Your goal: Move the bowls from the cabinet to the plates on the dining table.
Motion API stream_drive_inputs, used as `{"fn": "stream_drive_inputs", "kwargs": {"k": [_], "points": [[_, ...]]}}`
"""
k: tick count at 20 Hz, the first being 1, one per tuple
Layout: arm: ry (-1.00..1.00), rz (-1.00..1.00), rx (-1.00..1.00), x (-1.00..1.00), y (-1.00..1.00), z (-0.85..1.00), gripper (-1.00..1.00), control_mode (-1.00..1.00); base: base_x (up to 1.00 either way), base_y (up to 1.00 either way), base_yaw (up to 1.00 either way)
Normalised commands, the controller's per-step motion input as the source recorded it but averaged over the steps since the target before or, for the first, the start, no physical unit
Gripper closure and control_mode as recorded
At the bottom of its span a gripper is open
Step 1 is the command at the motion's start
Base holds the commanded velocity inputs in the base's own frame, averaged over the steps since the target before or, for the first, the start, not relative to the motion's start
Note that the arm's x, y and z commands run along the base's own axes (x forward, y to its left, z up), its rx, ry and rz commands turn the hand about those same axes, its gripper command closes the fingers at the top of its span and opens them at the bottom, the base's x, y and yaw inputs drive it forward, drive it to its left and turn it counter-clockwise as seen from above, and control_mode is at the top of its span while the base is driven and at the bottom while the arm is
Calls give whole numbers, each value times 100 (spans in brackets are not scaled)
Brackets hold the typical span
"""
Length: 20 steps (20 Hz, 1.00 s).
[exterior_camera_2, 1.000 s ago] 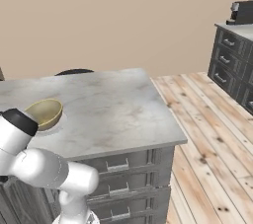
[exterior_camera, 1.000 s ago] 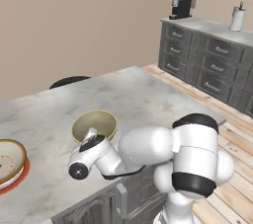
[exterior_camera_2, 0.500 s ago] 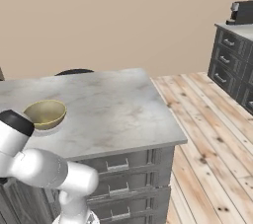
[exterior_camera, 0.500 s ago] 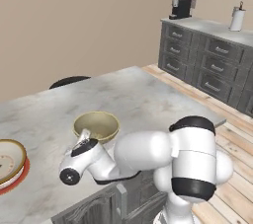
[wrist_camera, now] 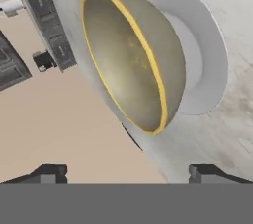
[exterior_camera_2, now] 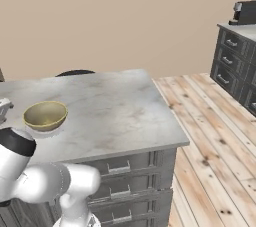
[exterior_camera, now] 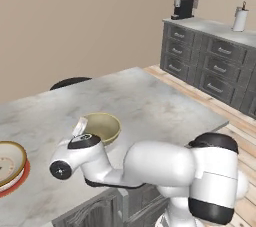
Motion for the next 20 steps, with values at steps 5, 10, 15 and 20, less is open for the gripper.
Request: {"fn": "stream_drive_inputs", "kwargs": {"k": [5, 10, 15, 20], "points": [[0, -4, 25, -11, -1, 82, -100, -100, 0, 0, 0], [0, -2, 50, -16, -17, 79, -100, -100, 0, 0, 0], [0, -3, 61, -22, -24, 79, -100, -100, 0, 0, 0], [0, -5, 61, -17, -23, 56, -100, -100, 0, 0, 0]]}}
